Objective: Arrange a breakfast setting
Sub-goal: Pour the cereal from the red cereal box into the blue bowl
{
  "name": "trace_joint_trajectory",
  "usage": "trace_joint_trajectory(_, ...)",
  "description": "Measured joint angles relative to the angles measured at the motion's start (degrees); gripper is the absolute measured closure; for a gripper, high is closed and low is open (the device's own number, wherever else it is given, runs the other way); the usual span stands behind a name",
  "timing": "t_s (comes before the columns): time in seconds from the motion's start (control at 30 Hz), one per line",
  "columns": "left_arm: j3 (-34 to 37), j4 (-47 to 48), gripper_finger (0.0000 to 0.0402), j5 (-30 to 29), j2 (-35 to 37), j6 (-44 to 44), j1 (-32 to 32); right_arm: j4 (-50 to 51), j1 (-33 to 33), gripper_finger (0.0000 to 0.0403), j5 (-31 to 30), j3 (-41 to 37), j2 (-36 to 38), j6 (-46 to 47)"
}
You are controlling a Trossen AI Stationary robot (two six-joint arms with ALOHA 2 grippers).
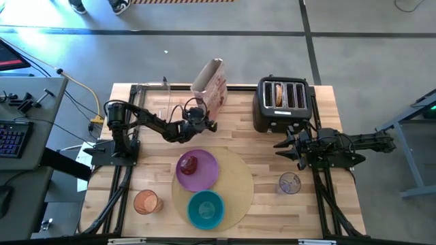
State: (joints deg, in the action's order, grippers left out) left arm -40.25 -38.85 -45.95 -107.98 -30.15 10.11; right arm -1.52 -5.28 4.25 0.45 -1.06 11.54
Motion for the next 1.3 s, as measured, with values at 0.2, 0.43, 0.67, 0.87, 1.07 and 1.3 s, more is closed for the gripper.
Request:
trace_joint_trajectory(0.2,0.0,0.0,0.0398,0.2,0.0,0.4,0.0,0.0,0.0,0.0288,0.0,0.0,0.0,0.0)
trace_joint_trajectory(0.43,0.0,0.3,0.04,1.5,1.0,1.8,-0.3,0.0,0.0,0.0288,0.0,0.0,0.0,0.0)
trace_joint_trajectory(0.67,0.0,2.8,0.0401,1.7,5.9,6.6,-0.8,0.0,0.0,0.0288,0.0,0.0,0.0,0.0)
trace_joint_trajectory(0.87,0.0,11.6,0.0401,2.5,11.7,6.9,-0.9,0.0,0.0,0.0288,0.0,0.0,0.0,0.0)
trace_joint_trajectory(1.07,0.0,17.0,0.0401,6.4,19.0,10.5,-1.1,0.0,0.0,0.0288,0.0,0.0,0.0,0.0)
trace_joint_trajectory(1.3,0.0,25.2,0.0401,11.2,28.6,16.0,-2.0,0.0,0.0,0.0288,0.0,0.0,0.0,0.0)
